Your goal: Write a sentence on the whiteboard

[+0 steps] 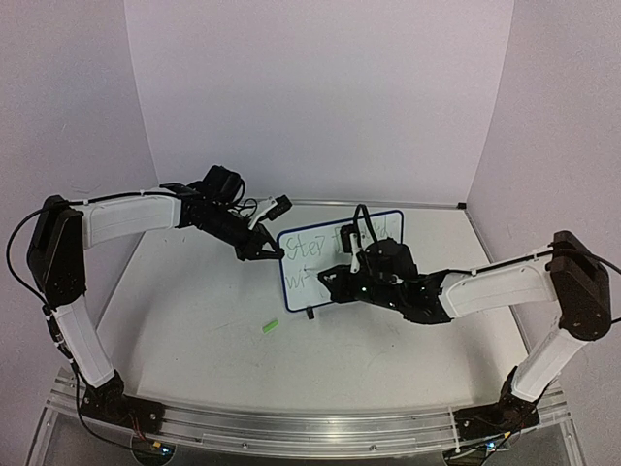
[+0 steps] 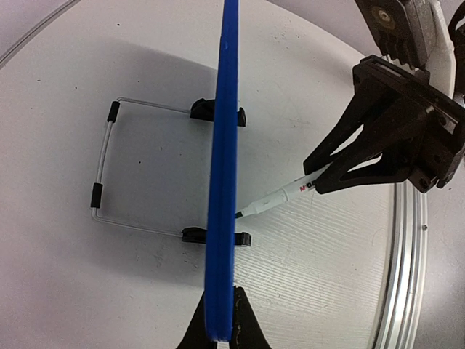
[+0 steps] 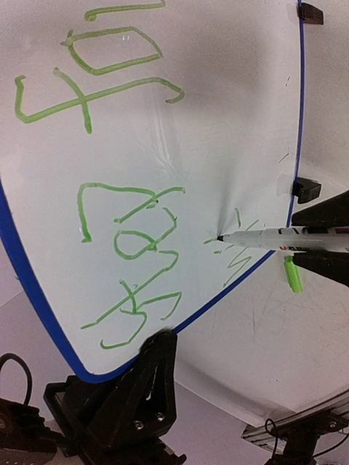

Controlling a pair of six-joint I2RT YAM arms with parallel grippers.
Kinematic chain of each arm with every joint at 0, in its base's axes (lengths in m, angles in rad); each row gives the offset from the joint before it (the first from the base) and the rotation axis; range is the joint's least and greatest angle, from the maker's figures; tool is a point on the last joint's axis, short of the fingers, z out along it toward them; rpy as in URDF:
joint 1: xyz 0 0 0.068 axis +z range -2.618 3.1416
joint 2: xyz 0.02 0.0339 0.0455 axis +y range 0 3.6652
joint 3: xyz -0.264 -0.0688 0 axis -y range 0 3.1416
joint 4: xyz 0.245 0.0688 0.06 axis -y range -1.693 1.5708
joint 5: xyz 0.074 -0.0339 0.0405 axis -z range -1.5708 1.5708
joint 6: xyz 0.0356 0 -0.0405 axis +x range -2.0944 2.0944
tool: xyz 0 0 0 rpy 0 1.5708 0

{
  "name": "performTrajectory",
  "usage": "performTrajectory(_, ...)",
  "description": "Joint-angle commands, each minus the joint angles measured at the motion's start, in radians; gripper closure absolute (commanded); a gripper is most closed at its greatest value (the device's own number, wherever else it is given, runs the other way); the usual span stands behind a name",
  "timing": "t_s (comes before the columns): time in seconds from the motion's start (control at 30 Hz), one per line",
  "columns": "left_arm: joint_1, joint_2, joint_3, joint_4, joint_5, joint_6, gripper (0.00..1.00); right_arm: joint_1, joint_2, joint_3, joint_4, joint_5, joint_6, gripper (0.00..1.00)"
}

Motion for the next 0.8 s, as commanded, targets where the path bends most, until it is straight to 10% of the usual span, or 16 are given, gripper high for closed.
performTrajectory(0.0, -0.013, 0.024, 0.018, -0.046, -0.036, 0.023, 1.00, -0.003, 0.019, 0.004, 0.009, 0.018, 0.017, 1.00)
performTrajectory(0.77, -0.013, 0.021, 0.020, -0.049, -0.039, 0.024, 1.00, -0.003, 0.046, -0.052, 0.015, 0.040, 0.065, 1.00)
